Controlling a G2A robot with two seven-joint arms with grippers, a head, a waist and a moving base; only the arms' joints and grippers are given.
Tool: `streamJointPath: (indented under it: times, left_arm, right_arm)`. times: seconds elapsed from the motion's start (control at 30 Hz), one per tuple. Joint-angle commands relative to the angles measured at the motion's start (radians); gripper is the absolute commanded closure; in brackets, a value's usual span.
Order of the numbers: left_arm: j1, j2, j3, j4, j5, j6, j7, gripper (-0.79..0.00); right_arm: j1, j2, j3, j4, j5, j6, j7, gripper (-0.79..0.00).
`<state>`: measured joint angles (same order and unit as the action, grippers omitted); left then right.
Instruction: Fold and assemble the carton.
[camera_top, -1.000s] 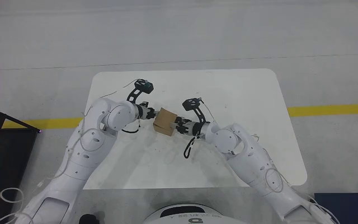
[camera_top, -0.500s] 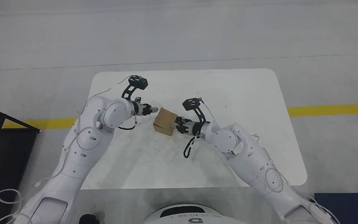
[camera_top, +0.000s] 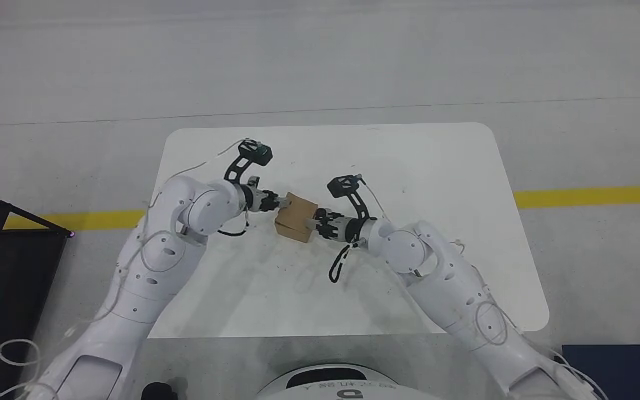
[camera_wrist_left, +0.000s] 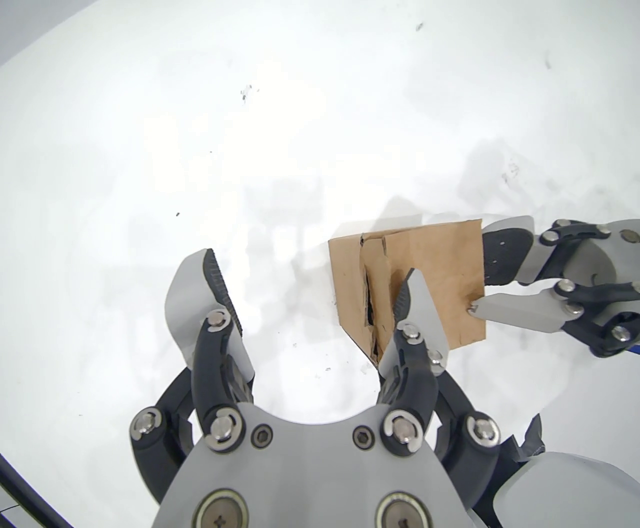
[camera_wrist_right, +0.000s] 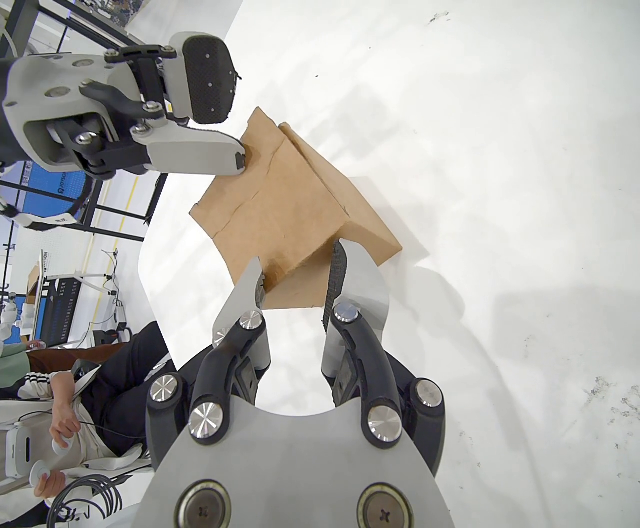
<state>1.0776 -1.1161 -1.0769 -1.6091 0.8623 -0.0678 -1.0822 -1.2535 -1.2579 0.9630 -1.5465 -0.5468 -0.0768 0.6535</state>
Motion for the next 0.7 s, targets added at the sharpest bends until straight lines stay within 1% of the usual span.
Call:
streamJointPath:
  times: [0.0,0.27,0.53,0.67]
  left_arm:
    - [-0.003,-0.001,0.006,0.005,0.007,0.003,0.001,-0.637]
    - [-0.005,-0.002,0.009,0.012,0.013,0.002,-0.001,-0.600]
    - [-0.003,-0.002,-0.001,0.012,-0.001,0.009,0.013,-0.625]
    - [-0.007,-0.001,-0.018,0.015,-0.018,0.020,0.023,-0.616]
  right_arm:
    - [-0.001,0.000,0.001,-0.001,0.000,0.000,0.001,-0.246]
    - [-0.004,0.002,0.003,-0.007,-0.001,0.001,0.003,-0.249]
    - [-0.004,0.002,0.001,-0.008,-0.003,0.002,0.006,-0.249]
    - [-0.004,0.002,0.000,-0.008,-0.002,0.002,0.006,-0.249]
